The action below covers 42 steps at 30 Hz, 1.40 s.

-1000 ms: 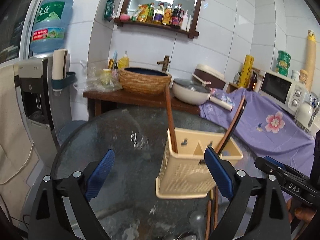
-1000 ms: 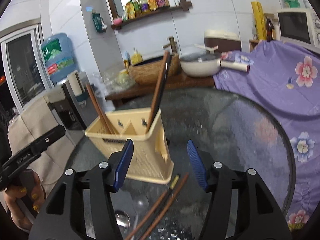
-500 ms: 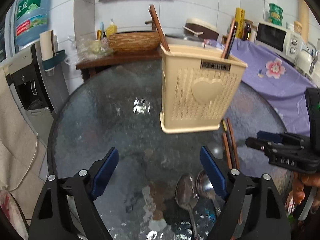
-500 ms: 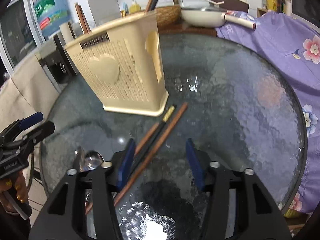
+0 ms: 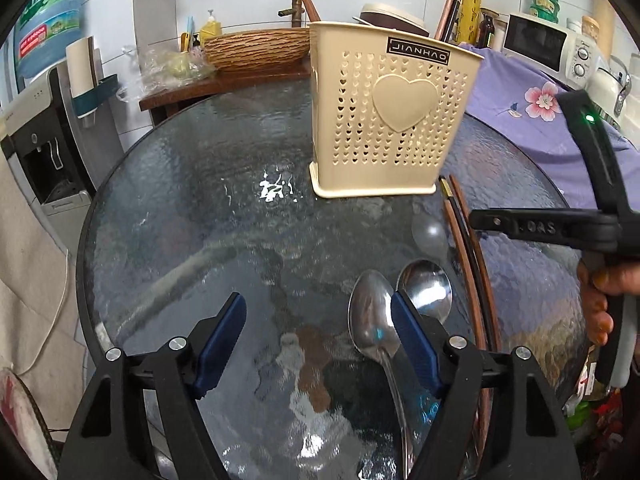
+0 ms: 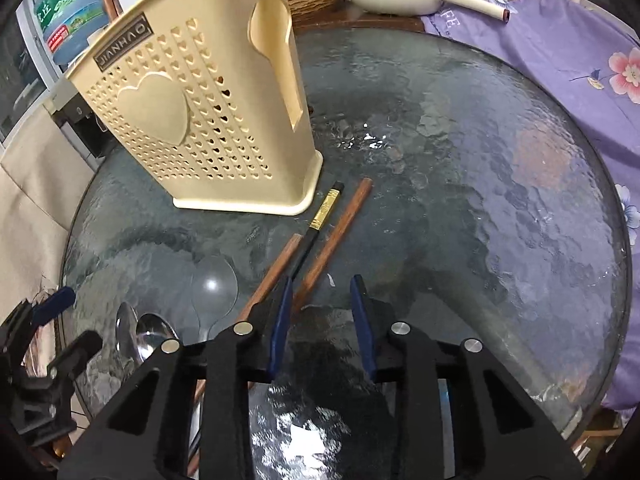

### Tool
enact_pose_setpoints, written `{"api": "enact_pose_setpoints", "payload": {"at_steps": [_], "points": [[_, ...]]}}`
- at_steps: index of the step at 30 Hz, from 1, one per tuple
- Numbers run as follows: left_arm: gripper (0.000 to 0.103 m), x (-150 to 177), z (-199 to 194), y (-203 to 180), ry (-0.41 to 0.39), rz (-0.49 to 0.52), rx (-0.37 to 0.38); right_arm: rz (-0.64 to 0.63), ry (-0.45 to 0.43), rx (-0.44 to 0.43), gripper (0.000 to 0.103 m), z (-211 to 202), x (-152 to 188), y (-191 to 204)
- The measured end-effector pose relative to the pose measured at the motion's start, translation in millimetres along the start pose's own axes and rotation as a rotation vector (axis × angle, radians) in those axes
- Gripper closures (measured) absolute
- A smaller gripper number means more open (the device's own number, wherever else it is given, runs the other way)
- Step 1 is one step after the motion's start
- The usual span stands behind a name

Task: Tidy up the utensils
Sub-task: 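Move both tools back down toward the spoons and chopsticks on the table, then grasp a metal spoon with the left tool while the right tool grasps a wooden chopstick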

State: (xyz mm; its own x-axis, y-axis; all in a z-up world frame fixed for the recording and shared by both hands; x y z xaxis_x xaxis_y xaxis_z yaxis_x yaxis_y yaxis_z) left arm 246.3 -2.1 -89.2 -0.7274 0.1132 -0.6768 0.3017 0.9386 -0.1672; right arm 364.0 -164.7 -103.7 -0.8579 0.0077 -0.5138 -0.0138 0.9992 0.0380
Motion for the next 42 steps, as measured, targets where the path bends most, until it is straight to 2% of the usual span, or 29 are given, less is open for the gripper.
{"api": "enact_pose_setpoints", "payload": {"at_steps": [5,10,16,24,33,42], "points": [[0.031,6.5,-1.7,-2.3,0.005,0.022,-0.008,-0.004,0.008,0.015,0.076,7.2,-7.9,3.2],[0.031,16.5,-1.1,-6.4,0.026,0.026,0.004,-0.056,0.010,0.056,0.088,10.2,-12.3,8.9],[0.037,27.8,0.5,-17.7,0.054,0.070,0.011,-0.064,0.020,0.045,0.094,7.5,-5.9,-4.8],[0.042,38.1,10.8,-33.5,0.104,0.118,0.006,-0.069,0.015,0.048,0.094,1.8,3.1,-15.6],[0.047,22.4,23.0,-40.3,0.095,0.165,-0.069,-0.063,0.016,0.057,0.094,1.4,8.1,-13.0],[0.050,10.1,34.3,-43.1,0.096,0.157,-0.093,-0.019,0.045,0.063,0.094,6.2,-2.4,-14.5]]}}
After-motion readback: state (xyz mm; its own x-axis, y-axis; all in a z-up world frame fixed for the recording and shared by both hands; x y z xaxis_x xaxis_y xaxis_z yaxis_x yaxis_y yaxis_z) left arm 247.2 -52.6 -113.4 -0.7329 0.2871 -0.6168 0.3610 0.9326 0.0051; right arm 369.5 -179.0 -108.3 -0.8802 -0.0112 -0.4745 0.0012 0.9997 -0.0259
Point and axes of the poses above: each gripper's, at about its wrist camera, not at the fingertips, and z roughly the way its jaws point, y to its left, x to its underside, the point moved 6 cm from there along z, roughly the way its jaws point, and after that the axes turned 10 degrees about x, right-handed, at the moved point
